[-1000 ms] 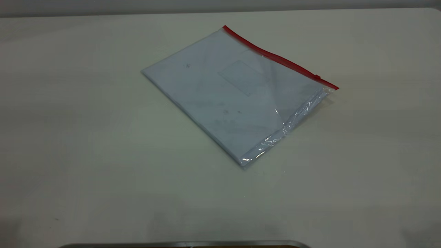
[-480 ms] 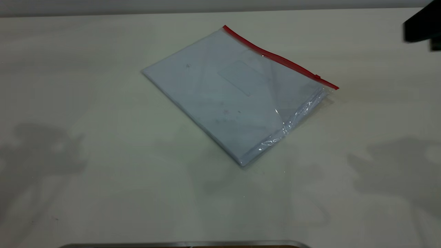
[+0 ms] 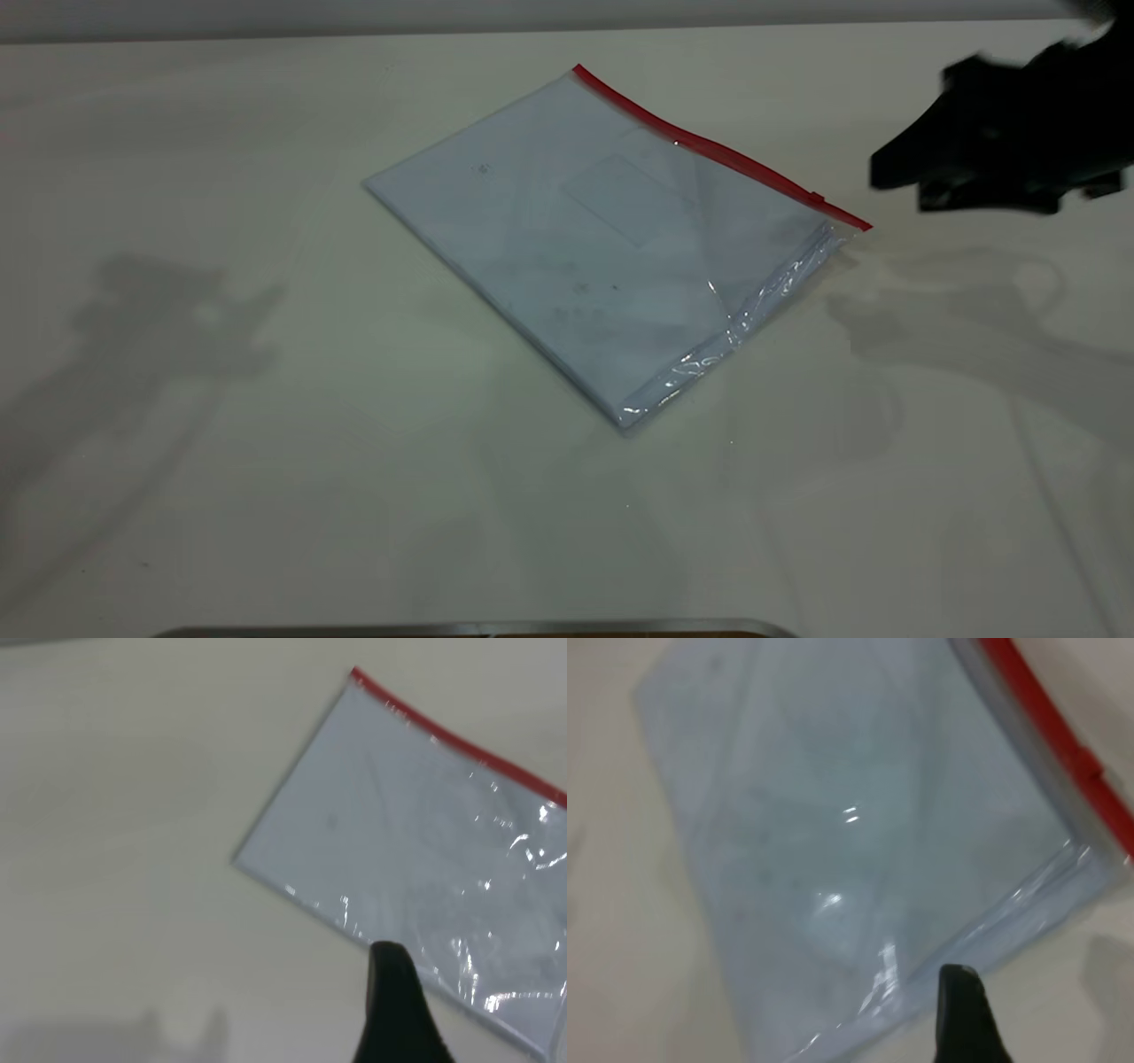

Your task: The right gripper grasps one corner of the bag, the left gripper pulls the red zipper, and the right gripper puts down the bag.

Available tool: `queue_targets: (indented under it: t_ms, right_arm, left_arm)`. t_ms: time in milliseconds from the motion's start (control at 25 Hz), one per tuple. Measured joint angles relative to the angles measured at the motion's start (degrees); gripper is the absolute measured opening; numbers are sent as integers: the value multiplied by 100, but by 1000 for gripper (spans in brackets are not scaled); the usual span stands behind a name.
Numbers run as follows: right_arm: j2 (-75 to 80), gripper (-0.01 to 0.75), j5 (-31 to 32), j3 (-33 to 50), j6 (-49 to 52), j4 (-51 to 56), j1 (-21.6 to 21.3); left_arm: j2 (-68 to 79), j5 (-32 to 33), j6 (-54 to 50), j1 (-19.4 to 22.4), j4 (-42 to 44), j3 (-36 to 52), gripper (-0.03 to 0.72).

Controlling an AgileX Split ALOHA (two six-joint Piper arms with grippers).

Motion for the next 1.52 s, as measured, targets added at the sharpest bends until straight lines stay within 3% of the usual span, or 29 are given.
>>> queue_targets:
  t_ms: [280,760,1160,1520]
  right_arm:
    - [1282,492,229,-986,0,64,0]
    - [1672,492,528,-1270,17,43,52]
    - [1661,492,516,-1282,1029,-1385,-234]
    - [1661,492,481,-1282,17,-22,-31]
  left_arm:
    - [7,-33,444,0,-415,-18,525]
    - [7,8,478,0,-435,-19,525]
    - [12,12,478,0,-435,-23,525]
    - [12,51,478,0,-435,-25,525]
